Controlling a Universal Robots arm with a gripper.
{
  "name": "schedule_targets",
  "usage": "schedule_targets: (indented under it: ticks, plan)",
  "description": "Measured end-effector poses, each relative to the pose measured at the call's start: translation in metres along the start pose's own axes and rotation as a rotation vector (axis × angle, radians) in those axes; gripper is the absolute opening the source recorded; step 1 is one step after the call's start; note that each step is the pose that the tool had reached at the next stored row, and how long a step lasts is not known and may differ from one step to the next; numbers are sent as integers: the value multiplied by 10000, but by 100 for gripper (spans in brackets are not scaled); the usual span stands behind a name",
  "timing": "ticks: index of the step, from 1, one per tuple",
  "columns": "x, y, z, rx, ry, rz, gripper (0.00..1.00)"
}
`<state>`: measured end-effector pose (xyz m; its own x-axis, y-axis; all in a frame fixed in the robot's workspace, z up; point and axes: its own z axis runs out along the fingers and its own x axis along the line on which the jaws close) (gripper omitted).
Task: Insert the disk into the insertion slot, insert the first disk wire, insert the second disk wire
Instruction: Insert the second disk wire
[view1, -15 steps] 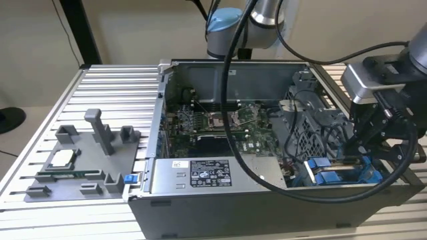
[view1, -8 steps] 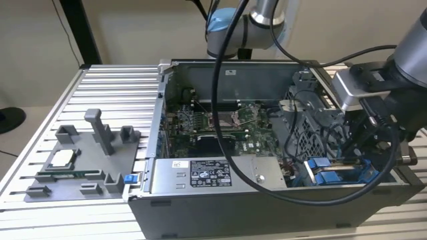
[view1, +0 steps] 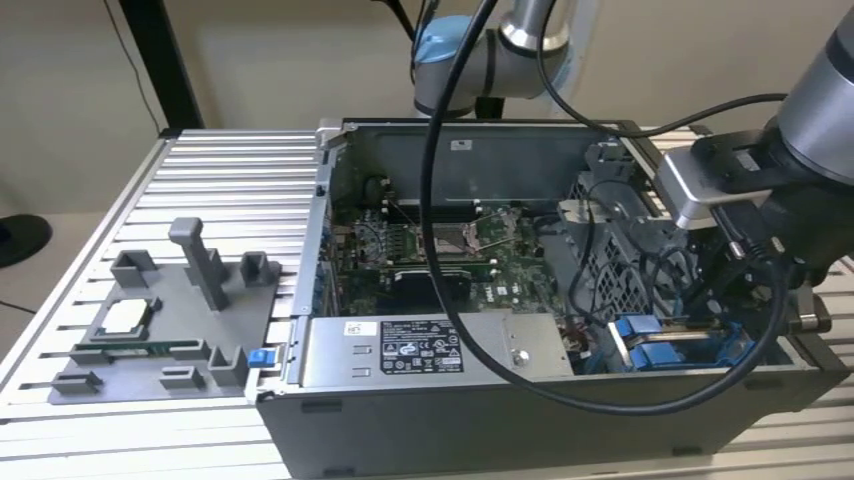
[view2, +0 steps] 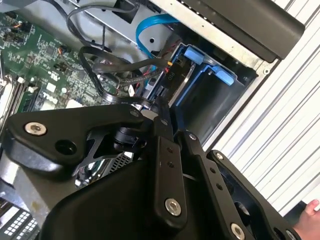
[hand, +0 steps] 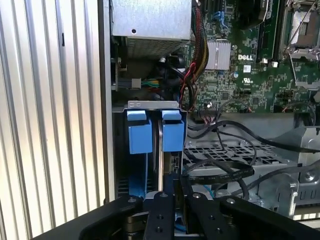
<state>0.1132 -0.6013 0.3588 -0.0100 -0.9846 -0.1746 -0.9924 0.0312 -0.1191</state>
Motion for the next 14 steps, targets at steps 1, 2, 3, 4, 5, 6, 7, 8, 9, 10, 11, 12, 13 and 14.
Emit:
schedule_targets:
  ticks: [1,2,3,4,5,6,7,8,9,10,11,12,13,14]
  plan:
    - [0,0,1,0,1,0,0]
    - [0,0,2,1,0,0,0]
    - [0,1,5,4,0,-1,0]
    - [0,1,9,7,-2,-1,0]
    - [1,2,14,13,-3,-2,0]
    - [3,3,21,18,-4,-3,0]
    - [4,4,29,25,-5,-4,0]
    - [6,5,36,29,-4,-4,0]
    - [7,5,44,31,-5,-5,0]
    - [8,6,51,32,-4,-5,0]
    - [8,5,58,32,-4,-4,0]
    - [7,2,65,32,-3,-5,0]
    - [4,-1,73,32,-5,-5,0]
    - [0,-4,81,32,-6,-5,0]
